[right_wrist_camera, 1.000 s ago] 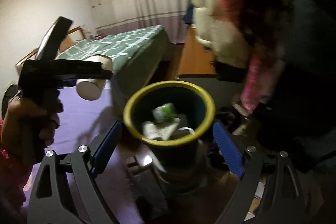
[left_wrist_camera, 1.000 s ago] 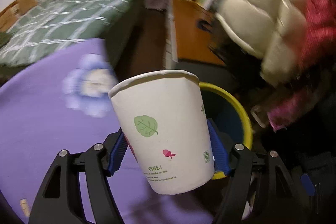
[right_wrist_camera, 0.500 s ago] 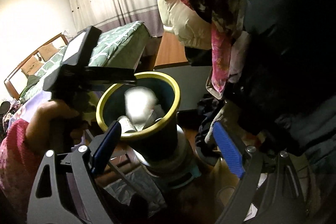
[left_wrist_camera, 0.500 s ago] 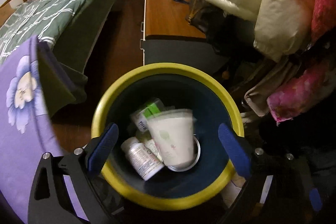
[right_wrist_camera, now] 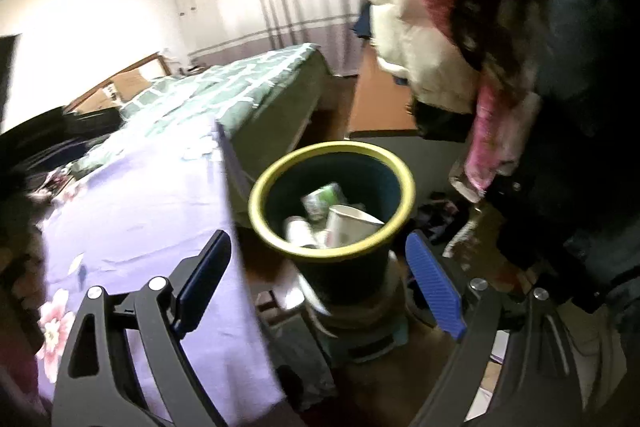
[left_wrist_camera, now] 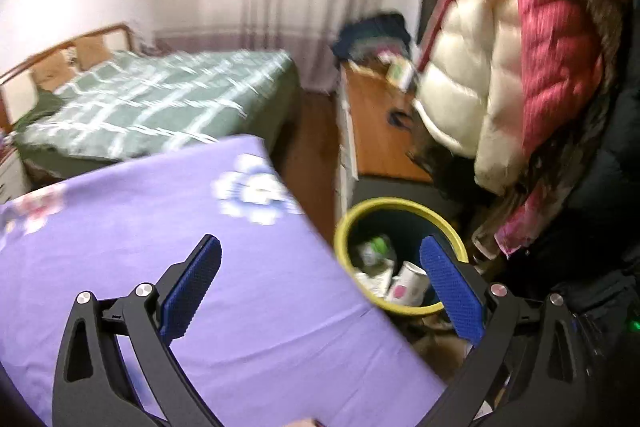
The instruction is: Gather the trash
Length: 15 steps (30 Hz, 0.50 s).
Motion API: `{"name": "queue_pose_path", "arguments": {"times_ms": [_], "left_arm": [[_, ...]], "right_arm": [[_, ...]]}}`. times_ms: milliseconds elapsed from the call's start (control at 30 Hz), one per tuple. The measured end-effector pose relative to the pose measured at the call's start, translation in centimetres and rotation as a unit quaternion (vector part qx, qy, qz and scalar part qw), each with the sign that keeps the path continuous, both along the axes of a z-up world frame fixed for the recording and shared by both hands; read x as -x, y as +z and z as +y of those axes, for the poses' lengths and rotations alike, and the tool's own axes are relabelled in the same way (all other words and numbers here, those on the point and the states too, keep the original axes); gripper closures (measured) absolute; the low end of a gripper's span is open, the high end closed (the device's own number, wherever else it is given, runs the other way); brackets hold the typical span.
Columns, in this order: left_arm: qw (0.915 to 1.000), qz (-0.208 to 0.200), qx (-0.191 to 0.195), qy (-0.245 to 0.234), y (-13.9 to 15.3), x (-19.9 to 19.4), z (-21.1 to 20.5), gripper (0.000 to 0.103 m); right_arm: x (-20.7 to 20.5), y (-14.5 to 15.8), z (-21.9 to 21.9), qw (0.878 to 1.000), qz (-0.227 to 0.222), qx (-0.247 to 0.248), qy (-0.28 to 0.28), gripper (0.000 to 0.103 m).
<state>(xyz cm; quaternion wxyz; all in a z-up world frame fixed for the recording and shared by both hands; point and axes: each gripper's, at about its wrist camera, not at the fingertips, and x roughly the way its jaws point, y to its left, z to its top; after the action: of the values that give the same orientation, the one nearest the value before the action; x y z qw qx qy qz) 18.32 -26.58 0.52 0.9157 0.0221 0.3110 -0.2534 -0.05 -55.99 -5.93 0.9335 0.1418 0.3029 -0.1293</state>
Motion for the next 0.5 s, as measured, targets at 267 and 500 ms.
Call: {"name": "queue_pose_path", "arguments": {"times_ms": [267, 500], "left_arm": [[0.9950, -0.039, 0.019, 0.090, 3.0, 7.7, 13.4, 0.005], [0.9875, -0.065, 0.002, 0.144, 2.5, 14.0, 20.7, 0.005]], "right_arm": [[0.9, 2.8, 5.1, 0.998, -0.029, 0.024, 0.052, 0.017], [3.1, 4.9, 7.7, 0.996, -0.057, 0.038, 0.061, 0.014]]}}
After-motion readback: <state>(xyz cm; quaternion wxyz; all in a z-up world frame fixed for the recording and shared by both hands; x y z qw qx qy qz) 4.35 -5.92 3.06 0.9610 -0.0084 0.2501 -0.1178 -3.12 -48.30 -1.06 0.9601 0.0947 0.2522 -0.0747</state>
